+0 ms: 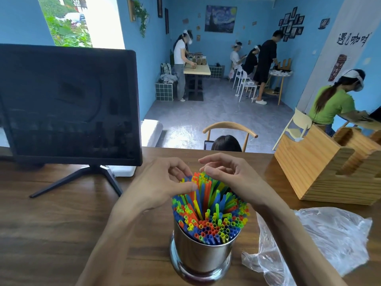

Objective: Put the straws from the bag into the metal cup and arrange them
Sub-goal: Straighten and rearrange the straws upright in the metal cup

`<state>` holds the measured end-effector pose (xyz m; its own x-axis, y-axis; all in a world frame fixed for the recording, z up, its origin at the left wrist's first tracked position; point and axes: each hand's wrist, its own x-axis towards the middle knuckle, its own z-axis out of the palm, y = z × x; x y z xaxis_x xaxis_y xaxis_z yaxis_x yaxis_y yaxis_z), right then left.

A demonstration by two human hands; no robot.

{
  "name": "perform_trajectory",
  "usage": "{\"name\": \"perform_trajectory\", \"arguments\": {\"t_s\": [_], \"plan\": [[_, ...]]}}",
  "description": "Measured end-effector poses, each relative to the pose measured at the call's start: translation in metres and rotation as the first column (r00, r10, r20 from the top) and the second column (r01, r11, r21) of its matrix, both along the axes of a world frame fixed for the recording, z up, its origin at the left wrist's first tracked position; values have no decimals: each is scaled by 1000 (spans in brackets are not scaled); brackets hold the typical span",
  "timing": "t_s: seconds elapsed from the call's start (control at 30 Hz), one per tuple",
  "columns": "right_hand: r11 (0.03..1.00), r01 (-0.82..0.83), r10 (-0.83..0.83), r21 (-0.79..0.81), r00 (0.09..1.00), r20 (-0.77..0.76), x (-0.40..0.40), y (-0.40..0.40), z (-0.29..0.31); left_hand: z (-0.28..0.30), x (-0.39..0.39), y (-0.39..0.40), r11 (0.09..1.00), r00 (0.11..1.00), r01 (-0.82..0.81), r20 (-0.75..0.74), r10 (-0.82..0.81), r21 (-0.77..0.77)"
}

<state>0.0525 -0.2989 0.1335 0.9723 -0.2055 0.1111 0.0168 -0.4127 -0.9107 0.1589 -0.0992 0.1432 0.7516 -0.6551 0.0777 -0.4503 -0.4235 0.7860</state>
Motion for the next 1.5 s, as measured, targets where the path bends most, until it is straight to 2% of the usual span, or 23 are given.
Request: {"name": "perform_trajectory", "arguments": {"t_s": [0.13,0.23,0.53,1.1,1.23,1.33,1.43,1.5], "plan": [[1000,-5,5,13,1000,-10,-1,0,-1,7,3,-3,984,997,60,46,-68,165],[1000,-10,10,13,1000,-7,-2,1,-1,11,3,-7,972,994,78,60,-93,221],[1000,-4,4,20,1000,-7,-4,1,-1,12,-1,-11,960,989,96,82,-121,262],[1000,-12,12,-15,1000,-17,-5,-2,1,26,1,-9,966,978,168,90,-189,198],[998,-22,21,-62,1000,-22,-8,-2,5,36,-4,-9,975,976,181,99,-194,132],[992,-42,47,-121,998,39,-11,2,12,53,-12,-11,983,979,180,95,-181,26],[990,-118,128,-75,983,130,-15,9,18,69,-15,-12,969,987,152,88,-136,-197],[985,-164,171,-54,972,164,-18,14,21,77,-15,-12,923,990,135,76,-115,-361]]}}
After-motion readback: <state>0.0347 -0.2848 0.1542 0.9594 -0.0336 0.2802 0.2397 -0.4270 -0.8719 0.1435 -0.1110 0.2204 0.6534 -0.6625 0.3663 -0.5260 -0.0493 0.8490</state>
